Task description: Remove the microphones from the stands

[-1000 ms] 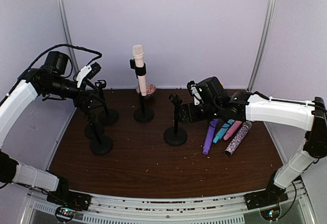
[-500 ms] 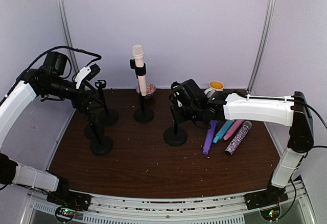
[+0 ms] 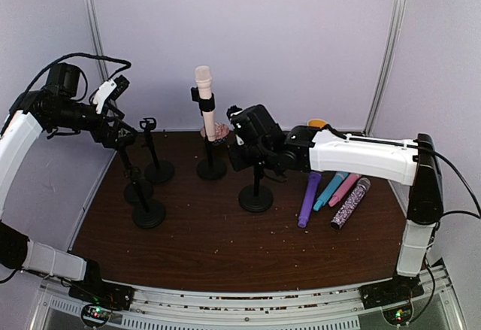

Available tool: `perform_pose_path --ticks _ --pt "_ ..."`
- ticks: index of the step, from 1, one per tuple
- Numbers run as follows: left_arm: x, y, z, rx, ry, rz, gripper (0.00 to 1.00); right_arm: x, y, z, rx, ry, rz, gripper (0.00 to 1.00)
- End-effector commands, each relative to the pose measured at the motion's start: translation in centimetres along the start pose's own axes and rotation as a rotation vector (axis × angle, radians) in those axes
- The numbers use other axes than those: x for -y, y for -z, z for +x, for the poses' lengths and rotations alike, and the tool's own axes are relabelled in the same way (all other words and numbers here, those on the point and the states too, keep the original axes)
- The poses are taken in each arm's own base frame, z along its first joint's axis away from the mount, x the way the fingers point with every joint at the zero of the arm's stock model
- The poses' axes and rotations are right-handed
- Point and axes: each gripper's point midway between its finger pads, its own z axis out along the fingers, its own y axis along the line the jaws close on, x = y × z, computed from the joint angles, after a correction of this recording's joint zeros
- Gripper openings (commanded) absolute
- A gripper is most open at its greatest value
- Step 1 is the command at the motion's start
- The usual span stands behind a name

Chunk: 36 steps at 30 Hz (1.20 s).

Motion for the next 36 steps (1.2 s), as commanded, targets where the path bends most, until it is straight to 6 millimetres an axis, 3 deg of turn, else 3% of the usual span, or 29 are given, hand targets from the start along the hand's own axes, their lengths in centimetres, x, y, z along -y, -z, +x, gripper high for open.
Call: perform_pose_path --ticks 1,4,5,7,9,11,14,19,22,29,36 --pt "-0.3 0.6 -0.5 0.019 -0.002 -0.012 0.93 -3.7 -0.5 -2.7 0.044 0.003 -0.076 0.00" --pt "0.0 0.7 -0.3 0.020 0.000 -0.005 0.93 -4.5 -1.0 -3.1 0.029 0.020 -0.066 0.00" --pt "0.2 0.7 -0.1 0.020 0.003 0.000 0.93 -4.4 -0.8 -3.2 0.026 0.019 -0.061 0.06" --pt "0.5 0.7 0.1 0.022 0.000 0.010 0.93 -3.8 0.1 -3.4 0.022 0.009 -0.053 0.38" --pt "0.6 0.6 0.3 0.019 -0.002 0.017 0.93 -2.9 1.6 -3.8 0.029 -0.007 -0.041 0.62" --pt "0.7 0.3 0.4 0.018 0.001 0.027 0.93 -1.6 3.2 -4.3 0.040 -0.029 -0.014 0.73" --pt "0.7 0.0 0.4 0.018 0.009 0.042 0.93 0.6 5.3 -4.5 0.050 -0.046 0.032 0.80" --pt "0.8 0.0 0.0 0.033 0.013 0.054 0.93 4.7 6.9 -2.7 0.006 -0.071 0.155 0.86" --pt "1.0 -0.1 0.2 0.033 0.015 0.062 0.93 6.0 7.1 -1.1 0.005 -0.074 0.187 0.87" --pt "1.0 -0.3 0.4 0.027 0.017 0.064 0.93 5.4 5.2 2.2 -0.011 -0.047 0.164 0.85" --pt "1.1 -0.2 0.5 0.029 0.017 0.065 0.93 5.0 2.4 2.6 -0.019 0.012 0.217 0.79"
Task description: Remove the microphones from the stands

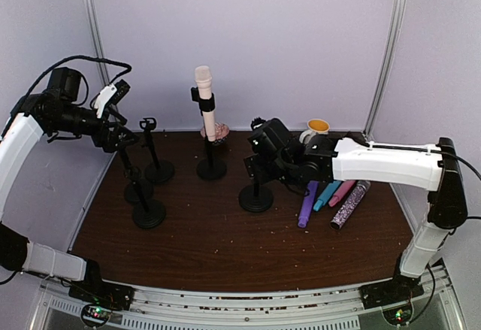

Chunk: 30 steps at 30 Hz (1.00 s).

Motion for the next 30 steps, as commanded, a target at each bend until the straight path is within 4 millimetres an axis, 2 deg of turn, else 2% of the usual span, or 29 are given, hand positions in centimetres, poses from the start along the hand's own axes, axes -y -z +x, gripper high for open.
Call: perform_pose_path --ticks 1,10,22,27,30 --pt "0.0 0.1 -0.3 0.023 -0.009 0.003 0.93 -0.4 -1.4 -1.8 0.057 0.000 0.050 0.77" --pt "0.0 0.3 -0.2 0.024 -0.019 -0.007 0.94 -0.4 -4.7 -0.4 0.039 0.023 0.143 0.62" --pt "0.2 0.3 -0.3 0.029 -0.022 0.001 0.94 -1.7 -5.7 -0.4 0.047 0.020 0.105 0.13" --pt "0.2 0.4 -0.2 0.027 -0.023 -0.004 0.94 -2.9 -6.1 -0.7 0.050 0.011 0.060 0.00" --pt "0.3 0.5 -0.2 0.030 -0.025 -0.004 0.94 -4.4 -5.8 -1.7 0.072 0.005 0.014 0.00"
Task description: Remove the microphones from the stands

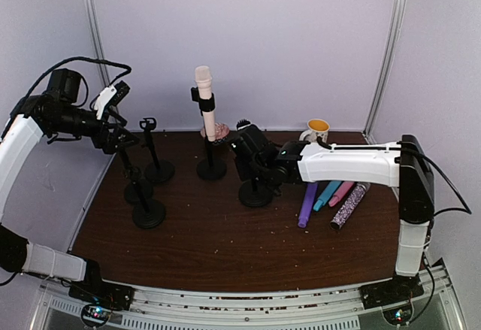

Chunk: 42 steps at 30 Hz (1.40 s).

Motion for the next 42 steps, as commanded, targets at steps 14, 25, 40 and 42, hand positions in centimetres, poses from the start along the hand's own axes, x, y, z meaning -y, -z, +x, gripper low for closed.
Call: perform_pose_path --ticks 14,25,40,42 --pt "0.2 0.6 -0.2 0.027 -0.031 -0.014 0.94 -11.9 1.9 -8.8 0.159 -0.078 -0.365 0.00" --pt "0.1 0.7 0.0 0.021 -0.047 -0.028 0.94 -19.5 1.1 -10.4 0.226 -0.089 -0.562 0.00" --pt "-0.4 -0.4 -0.2 0.014 -0.023 0.007 0.94 -19.1 2.6 -8.9 0.181 -0.003 -0.637 0.77" --pt "-0.5 -0.5 -0.3 0.013 -0.018 0.009 0.94 -17.3 3.4 -10.1 0.186 -0.024 -0.644 0.81"
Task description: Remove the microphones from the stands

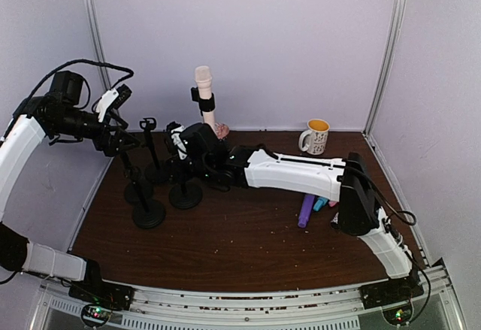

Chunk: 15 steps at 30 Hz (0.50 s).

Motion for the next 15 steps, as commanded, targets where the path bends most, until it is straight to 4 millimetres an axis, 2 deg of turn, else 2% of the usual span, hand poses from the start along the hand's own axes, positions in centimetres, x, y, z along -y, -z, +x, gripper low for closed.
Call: perform_pose_path --ticks 1,2,4,6,8,11,13,15 --pt "-0.6 -0.1 -1.0 0.031 -0.013 0.003 0.94 1.1 4.6 -4.6 0.056 -0.030 -0.049 0.82" --pt "-0.6 -0.1 -1.1 0.030 -0.012 0.003 0.94 1.5 5.5 -5.8 0.075 -0.045 -0.058 0.83" --pt "-0.7 -0.2 -1.1 0.030 -0.013 0.001 0.94 3.4 6.8 -6.2 0.082 -0.068 -0.054 0.82" --pt "-0.8 -0.2 -1.2 0.031 -0.011 0.001 0.94 5.2 8.8 -8.3 0.129 -0.090 -0.046 0.81" --pt "-0.7 -0.2 -1.0 0.029 -0.009 0.002 0.94 7.4 9.7 -9.4 0.146 -0.100 -0.015 0.82" --pt "-0.6 -0.3 -0.9 0.029 -0.009 0.005 0.94 10.3 10.0 -10.5 0.149 -0.085 0.052 0.88" --pt "-0.6 -0.2 -0.9 0.030 -0.011 0.004 0.94 11.2 9.8 -11.1 0.149 -0.063 0.073 0.99" --pt "-0.5 -0.1 -1.0 0.033 -0.015 0.001 0.94 11.6 9.3 -11.8 0.149 -0.036 0.071 1.00"
